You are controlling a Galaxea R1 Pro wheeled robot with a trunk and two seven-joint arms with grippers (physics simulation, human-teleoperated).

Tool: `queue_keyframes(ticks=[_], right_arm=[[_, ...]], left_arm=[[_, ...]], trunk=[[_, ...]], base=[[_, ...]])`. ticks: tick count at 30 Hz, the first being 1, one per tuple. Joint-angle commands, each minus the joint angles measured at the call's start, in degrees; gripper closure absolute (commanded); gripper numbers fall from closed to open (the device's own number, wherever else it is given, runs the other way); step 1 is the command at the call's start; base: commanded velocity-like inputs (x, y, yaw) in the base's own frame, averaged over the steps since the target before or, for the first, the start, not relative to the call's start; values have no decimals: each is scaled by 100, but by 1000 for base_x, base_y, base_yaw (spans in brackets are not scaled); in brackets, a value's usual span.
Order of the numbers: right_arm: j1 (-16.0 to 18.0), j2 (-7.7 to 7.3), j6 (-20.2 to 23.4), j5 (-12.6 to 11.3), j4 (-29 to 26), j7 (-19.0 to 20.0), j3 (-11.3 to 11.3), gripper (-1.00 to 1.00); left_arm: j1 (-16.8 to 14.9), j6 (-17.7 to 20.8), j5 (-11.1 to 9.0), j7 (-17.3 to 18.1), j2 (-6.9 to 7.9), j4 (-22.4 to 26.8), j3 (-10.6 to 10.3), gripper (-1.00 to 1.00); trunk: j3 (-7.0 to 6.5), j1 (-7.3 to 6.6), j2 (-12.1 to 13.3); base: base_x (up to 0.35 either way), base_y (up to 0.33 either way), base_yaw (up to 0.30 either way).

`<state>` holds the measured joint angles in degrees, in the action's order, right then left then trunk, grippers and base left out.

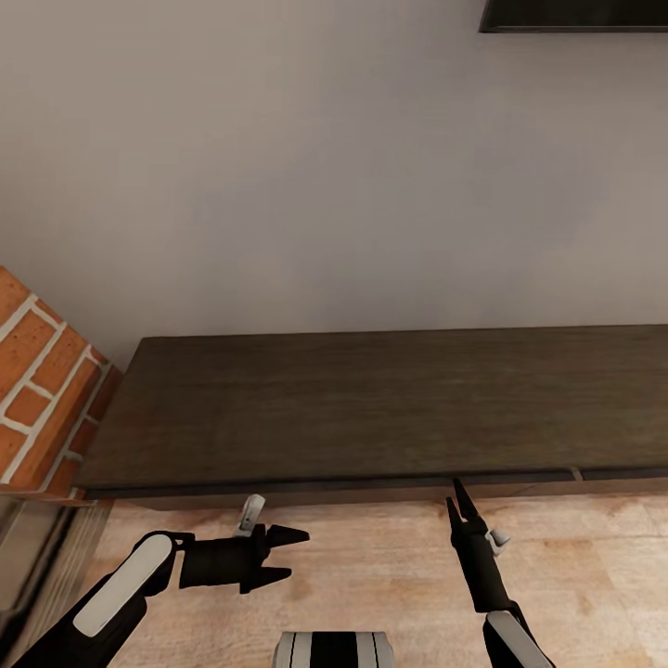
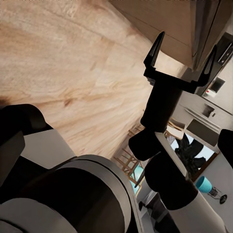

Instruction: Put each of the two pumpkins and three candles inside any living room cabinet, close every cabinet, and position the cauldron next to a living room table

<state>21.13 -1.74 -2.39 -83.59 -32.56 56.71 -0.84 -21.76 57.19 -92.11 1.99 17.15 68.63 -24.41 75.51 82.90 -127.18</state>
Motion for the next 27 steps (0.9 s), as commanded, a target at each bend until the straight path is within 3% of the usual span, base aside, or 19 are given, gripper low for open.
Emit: queue_keyframes(ticks=[1,27], right_arm=[[1,-2,-25,-25,4,15,16,-100],[4,-2,-25,-17,4,15,22,-100]], left_arm=[[-4,4,10,19,5,-2,-8,-100],[-4,3,9,20,7,-1,-11,-100]], trunk=[[3,-1,-1],[3,-1,-1]], base=[[25,0,0],[29,0,0]])
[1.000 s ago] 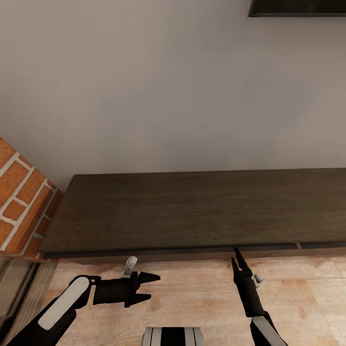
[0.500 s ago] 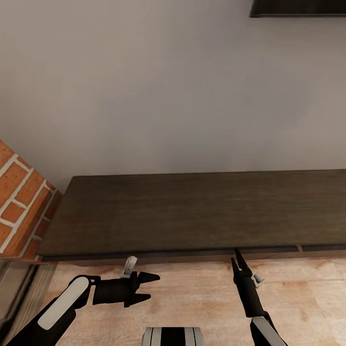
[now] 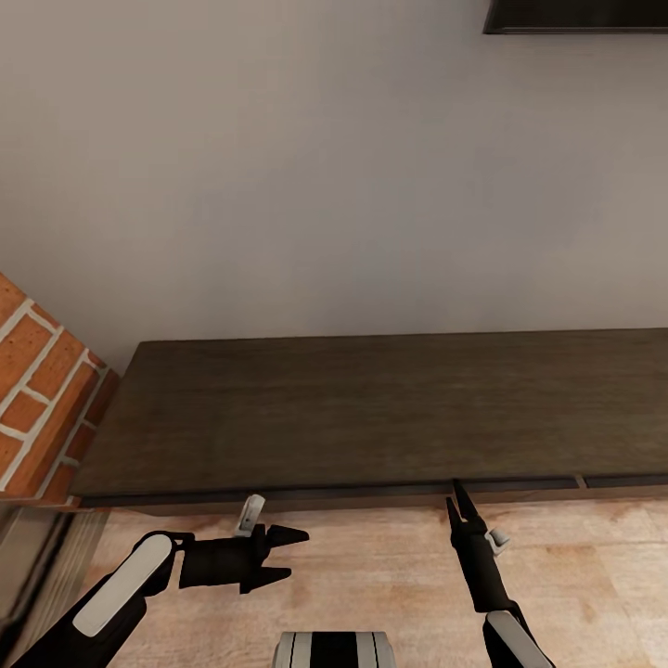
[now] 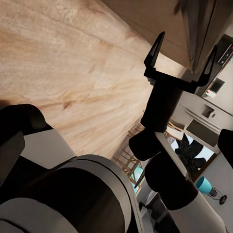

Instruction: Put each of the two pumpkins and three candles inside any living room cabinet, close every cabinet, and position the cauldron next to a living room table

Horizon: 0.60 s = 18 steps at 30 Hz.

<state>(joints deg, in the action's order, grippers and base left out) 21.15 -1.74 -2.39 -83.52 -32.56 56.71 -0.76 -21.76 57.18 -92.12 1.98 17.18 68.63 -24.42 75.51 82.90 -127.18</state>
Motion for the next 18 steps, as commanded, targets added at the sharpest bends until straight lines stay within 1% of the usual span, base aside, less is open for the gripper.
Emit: queue_keyframes(ticks=[1,3,4,18], right_arm=[[3,-2,-25,-24,4,15,15,-100],[2,-2,-25,-24,4,15,15,-100],[0,-2,-25,-24,4,15,15,100],[3,-2,-16,-33,4,8,15,100]], left_arm=[[-4,4,10,21,5,0,-10,-100],[-4,4,10,21,5,-3,-10,-100],[-4,4,10,19,5,-3,-10,-100],[-4,5,10,19,5,-2,-10,-100]], trunk=[[3,-1,-1],[3,-1,-1],[3,-1,-1],[3,-1,-1]], base=[[0,0,0],[0,0,0],[0,0,0],[0,0,0]])
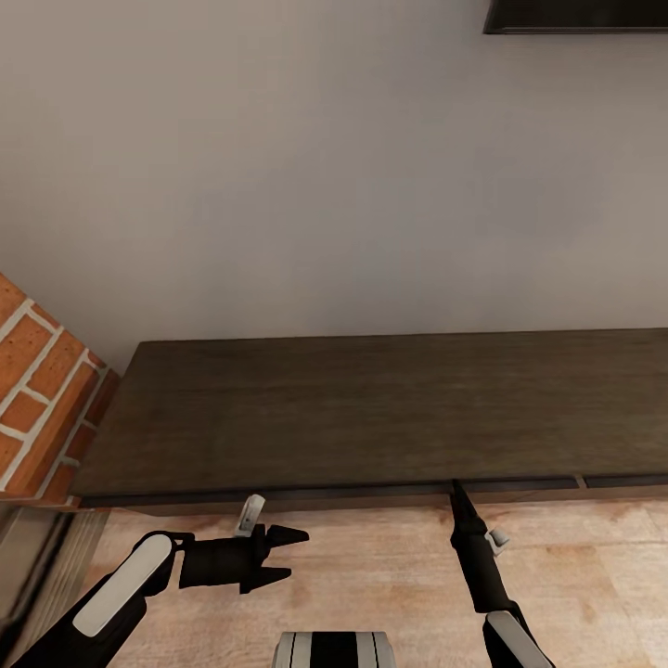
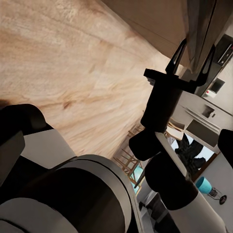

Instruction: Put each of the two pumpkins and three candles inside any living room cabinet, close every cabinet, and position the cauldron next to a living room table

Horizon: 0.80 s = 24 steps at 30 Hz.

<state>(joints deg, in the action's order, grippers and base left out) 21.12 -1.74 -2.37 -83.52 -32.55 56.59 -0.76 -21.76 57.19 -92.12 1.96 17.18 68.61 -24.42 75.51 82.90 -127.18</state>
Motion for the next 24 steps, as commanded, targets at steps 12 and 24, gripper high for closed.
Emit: queue_keyframes(ticks=[12,24], right_arm=[[4,-2,-12,-33,3,19,14,100],[6,-10,-9,-34,3,19,14,100]], left_arm=[[-4,3,10,23,9,3,-10,-100],[-4,3,10,22,5,3,-16,-100]], trunk=[[3,-1,-1],[3,-1,-1]], base=[[-24,0,0],[0,0,0]])
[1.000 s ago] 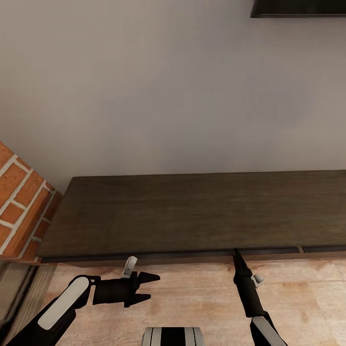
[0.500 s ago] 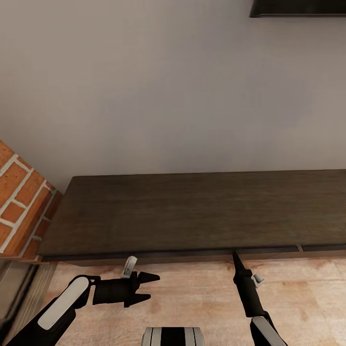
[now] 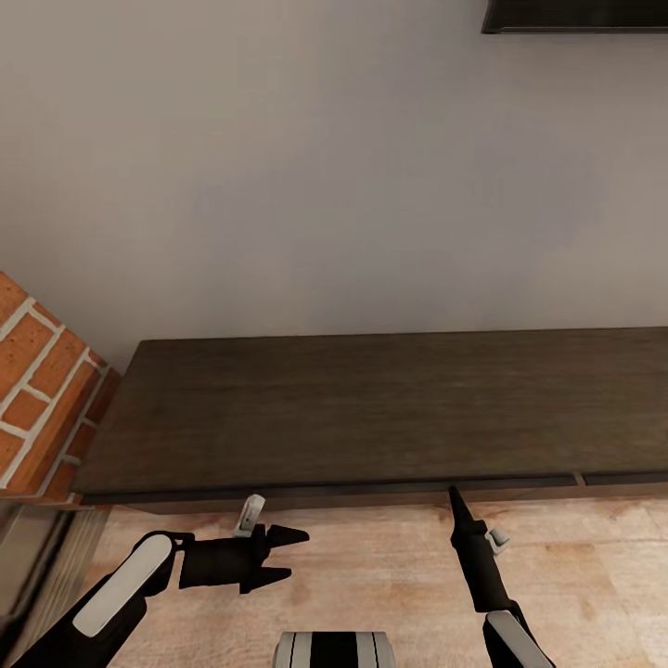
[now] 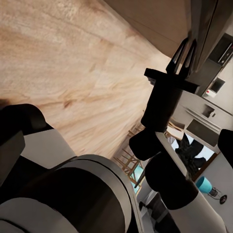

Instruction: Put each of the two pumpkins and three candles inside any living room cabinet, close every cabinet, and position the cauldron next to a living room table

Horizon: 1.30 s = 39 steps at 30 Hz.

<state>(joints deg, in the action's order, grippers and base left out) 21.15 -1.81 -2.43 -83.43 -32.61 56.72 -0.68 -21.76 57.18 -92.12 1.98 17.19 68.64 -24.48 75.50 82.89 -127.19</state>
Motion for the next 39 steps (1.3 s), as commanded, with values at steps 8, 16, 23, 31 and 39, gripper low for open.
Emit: queue_keyframes(ticks=[8,16,23,31,39], right_arm=[[0,-2,-1,-42,9,5,7,100],[2,-1,0,-41,9,8,14,100],[3,-2,0,-43,9,7,13,100],[3,-3,5,-50,9,7,15,100],[0,-3,6,-50,7,8,13,100]], left_arm=[[-4,4,10,17,4,0,-13,-100],[-4,4,10,20,-2,0,-32,-100],[-4,5,10,22,-1,0,-56,-100],[-4,5,10,21,4,0,-57,-100],[-4,7,10,22,4,0,-49,-100]], trunk=[[3,0,-1],[3,0,-1],[3,0,-1],[3,0,-1],[3,0,-1]], base=[[-4,0,0],[-97,0,0],[-200,0,0],[-224,0,0],[-212,0,0]])
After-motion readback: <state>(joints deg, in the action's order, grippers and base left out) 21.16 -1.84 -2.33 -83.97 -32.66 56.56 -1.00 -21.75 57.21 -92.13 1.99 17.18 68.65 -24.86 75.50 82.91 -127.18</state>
